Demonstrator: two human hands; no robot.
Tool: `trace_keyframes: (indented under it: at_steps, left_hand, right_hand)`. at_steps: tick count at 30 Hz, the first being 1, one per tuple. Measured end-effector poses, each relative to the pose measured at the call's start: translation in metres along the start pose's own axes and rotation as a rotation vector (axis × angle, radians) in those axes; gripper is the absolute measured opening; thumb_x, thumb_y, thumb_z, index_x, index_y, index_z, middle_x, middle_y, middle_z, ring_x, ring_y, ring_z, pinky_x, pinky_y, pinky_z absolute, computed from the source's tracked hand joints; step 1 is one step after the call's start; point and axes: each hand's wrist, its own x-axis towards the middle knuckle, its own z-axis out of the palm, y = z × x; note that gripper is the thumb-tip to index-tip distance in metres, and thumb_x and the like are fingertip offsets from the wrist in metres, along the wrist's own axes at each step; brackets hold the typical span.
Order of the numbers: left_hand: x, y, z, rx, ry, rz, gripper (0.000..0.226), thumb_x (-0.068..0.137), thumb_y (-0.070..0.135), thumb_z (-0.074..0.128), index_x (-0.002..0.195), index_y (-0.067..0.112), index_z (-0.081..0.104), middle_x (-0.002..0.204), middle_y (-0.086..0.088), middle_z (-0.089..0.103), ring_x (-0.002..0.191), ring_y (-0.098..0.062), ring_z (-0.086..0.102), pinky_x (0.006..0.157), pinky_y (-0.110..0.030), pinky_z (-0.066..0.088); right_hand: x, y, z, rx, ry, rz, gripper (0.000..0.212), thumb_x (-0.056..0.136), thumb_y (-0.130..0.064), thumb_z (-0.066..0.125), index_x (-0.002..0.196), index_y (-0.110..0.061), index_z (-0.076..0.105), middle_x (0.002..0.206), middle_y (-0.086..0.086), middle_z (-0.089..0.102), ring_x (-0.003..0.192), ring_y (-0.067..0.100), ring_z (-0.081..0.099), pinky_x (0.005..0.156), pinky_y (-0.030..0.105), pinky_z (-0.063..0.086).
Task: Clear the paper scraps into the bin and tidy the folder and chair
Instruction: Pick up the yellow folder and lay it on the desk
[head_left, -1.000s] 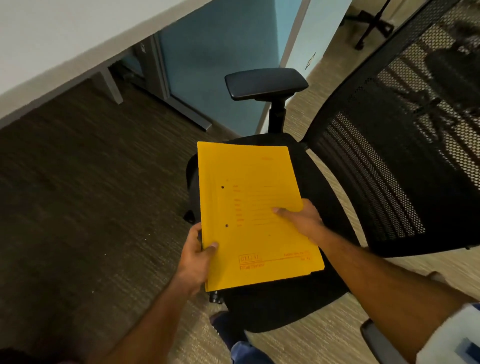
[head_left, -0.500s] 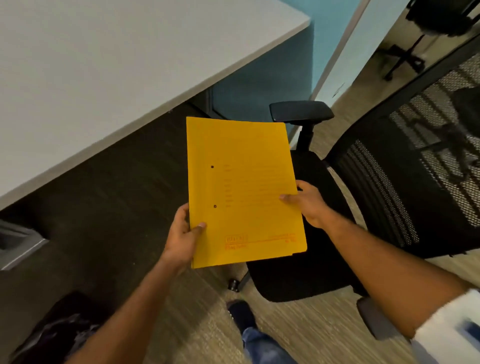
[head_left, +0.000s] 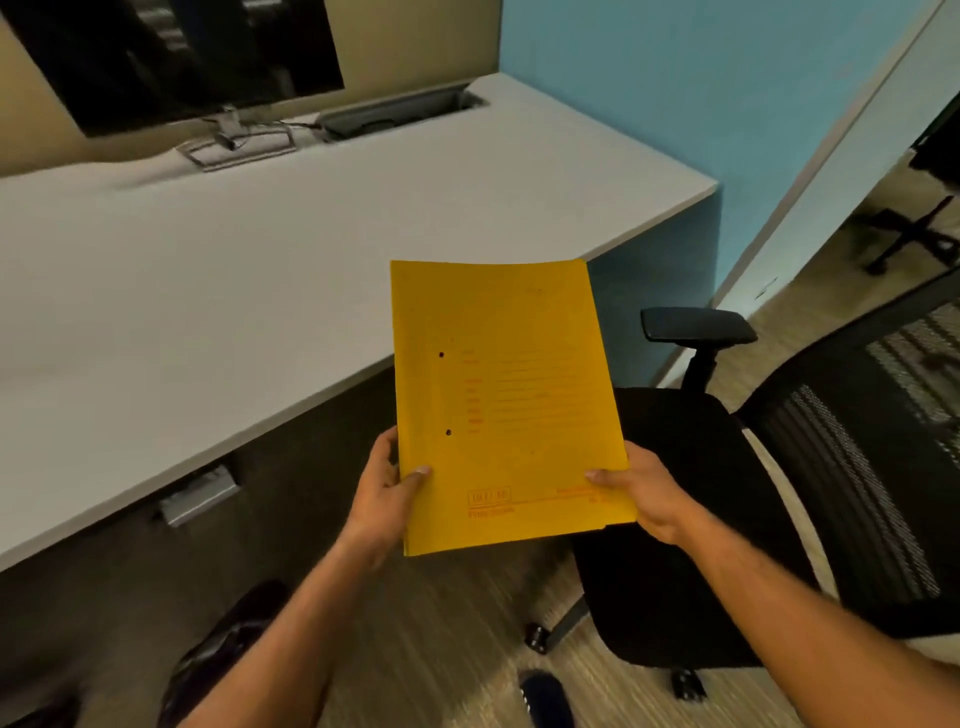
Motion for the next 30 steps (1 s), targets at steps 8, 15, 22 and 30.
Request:
trace_keyframes:
  at_steps: [8, 15, 22, 30]
  left_hand:
    - [-0.056, 0.001, -0.093, -0.059, 0.110, -0.014, 0.042, 0.096, 0.016, 0.057, 0.134, 0.024, 0.045, 0.126, -0.003, 0.064, 0.108, -0.023, 0.067, 0.087, -0.040, 0.057]
    - [-0.082, 0.005, -0.141, -0.111, 0.230, 0.019, 0.056, 0.096, 0.001, 0.051, 0.141, 0.030, 0.033, 0.120, -0.010, 0.064, 0.105, -0.028, 0.069, 0.075, -0.044, 0.062]
    - [-0.064, 0.026, -0.166, -0.148, 0.450, 0.064, 0.056, 0.098, 0.002, 0.049, 0.144, 0.030, 0.033, 0.124, -0.010, 0.060, 0.106, -0.027, 0.068, 0.077, -0.043, 0.062]
    - [-0.034, 0.050, -0.203, -0.133, 0.625, 0.040, 0.055, 0.099, 0.003, 0.047, 0.144, 0.030, 0.030, 0.134, -0.013, 0.051, 0.105, -0.029, 0.065, 0.070, -0.037, 0.062]
  right_hand:
    - [0.002, -0.030, 0.103, -0.054, -0.057, -0.132, 0.033, 0.086, 0.000, 0.064, 0.109, -0.023, 0.060, 0.115, 0.007, 0.068, 0.104, 0.023, 0.065, 0.088, 0.040, 0.053]
    - [0.028, -0.067, 0.166, -0.219, -0.129, -0.199, 0.033, 0.085, -0.006, 0.068, 0.109, -0.027, 0.059, 0.118, 0.007, 0.067, 0.106, 0.025, 0.065, 0.094, 0.049, 0.052]
    - [0.084, -0.111, 0.220, -0.313, -0.258, -0.306, 0.046, 0.086, -0.009, 0.069, 0.127, -0.022, 0.053, 0.118, 0.000, 0.065, 0.108, 0.019, 0.063, 0.086, 0.036, 0.054]
    - [0.136, -0.155, 0.264, -0.356, -0.430, -0.305, 0.065, 0.088, -0.002, 0.063, 0.140, -0.030, 0.037, 0.124, 0.010, 0.060, 0.106, 0.025, 0.063, 0.073, 0.034, 0.059]
